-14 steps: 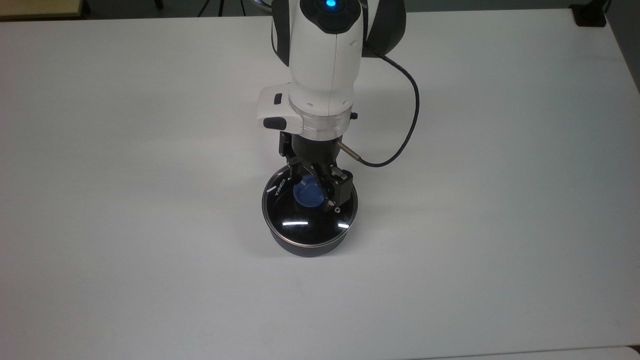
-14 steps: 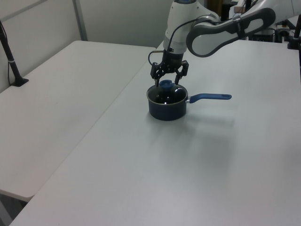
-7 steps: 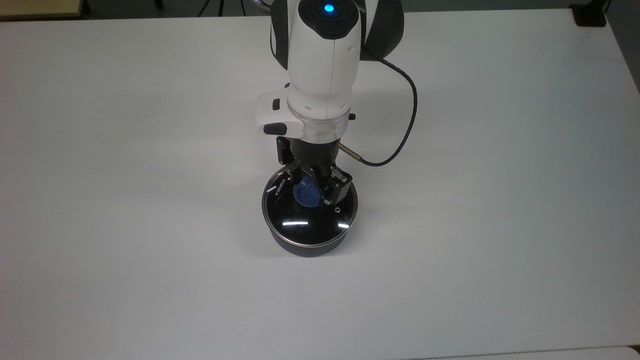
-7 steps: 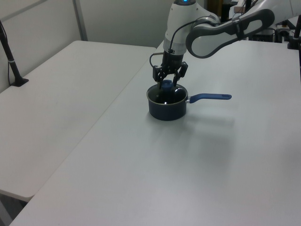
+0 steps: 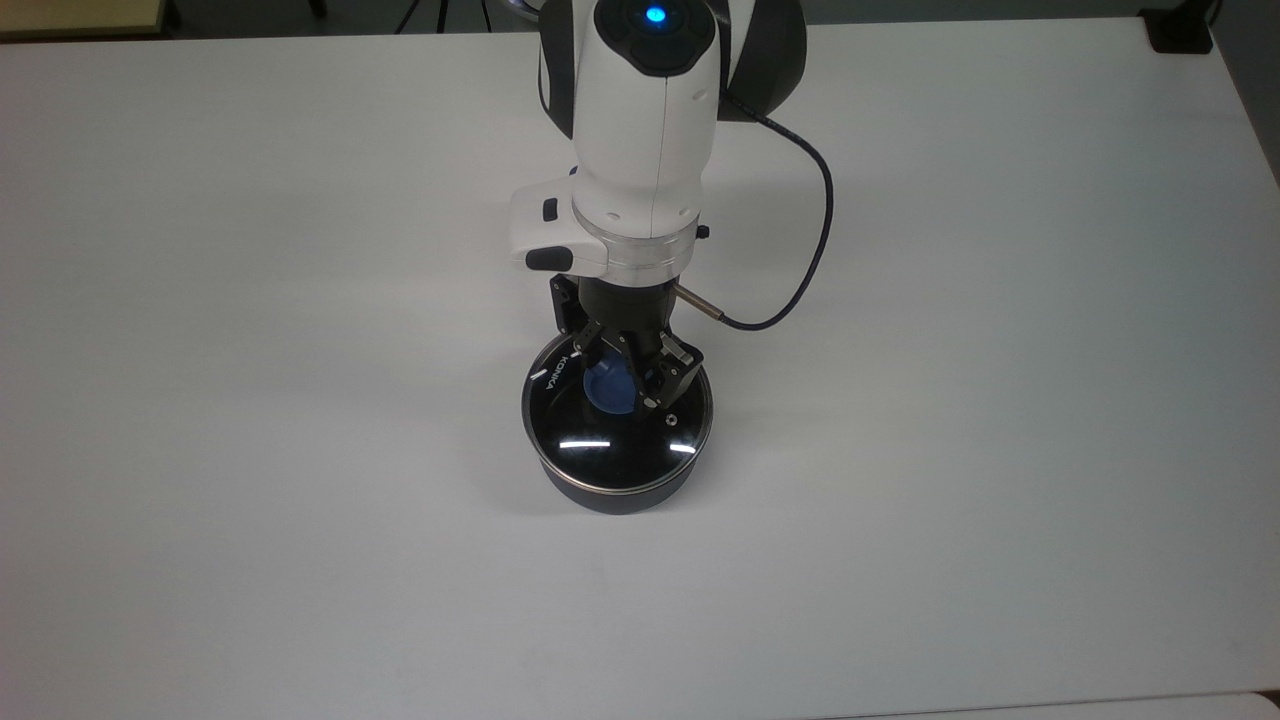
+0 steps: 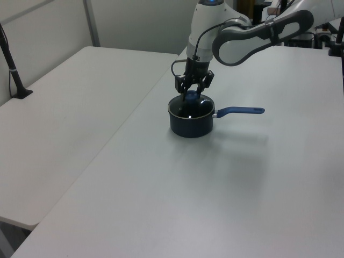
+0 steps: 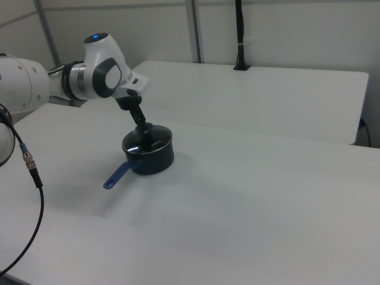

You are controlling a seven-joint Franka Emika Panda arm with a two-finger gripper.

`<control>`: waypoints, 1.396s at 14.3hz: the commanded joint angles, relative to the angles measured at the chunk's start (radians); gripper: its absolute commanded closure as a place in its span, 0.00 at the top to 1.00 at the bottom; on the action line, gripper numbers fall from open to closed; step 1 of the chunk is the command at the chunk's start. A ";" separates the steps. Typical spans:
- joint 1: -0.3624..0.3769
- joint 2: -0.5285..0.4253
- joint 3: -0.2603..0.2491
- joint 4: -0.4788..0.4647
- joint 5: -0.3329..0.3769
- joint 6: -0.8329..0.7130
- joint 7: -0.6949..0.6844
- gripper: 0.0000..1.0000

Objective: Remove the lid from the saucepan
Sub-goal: 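Close the gripper around the blue lid knob, then lift the glass lid off the pot and carry it beside the handle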

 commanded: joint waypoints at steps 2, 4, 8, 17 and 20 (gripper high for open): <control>-0.058 -0.076 -0.003 -0.035 0.013 -0.001 -0.206 0.47; -0.153 -0.122 0.041 -0.086 0.028 0.001 -0.340 0.47; -0.469 -0.241 0.274 -0.248 0.031 -0.001 -0.575 0.44; -0.672 -0.380 0.439 -0.566 0.028 0.005 -0.766 0.44; -0.638 -0.375 0.439 -0.618 0.030 0.015 -0.759 0.44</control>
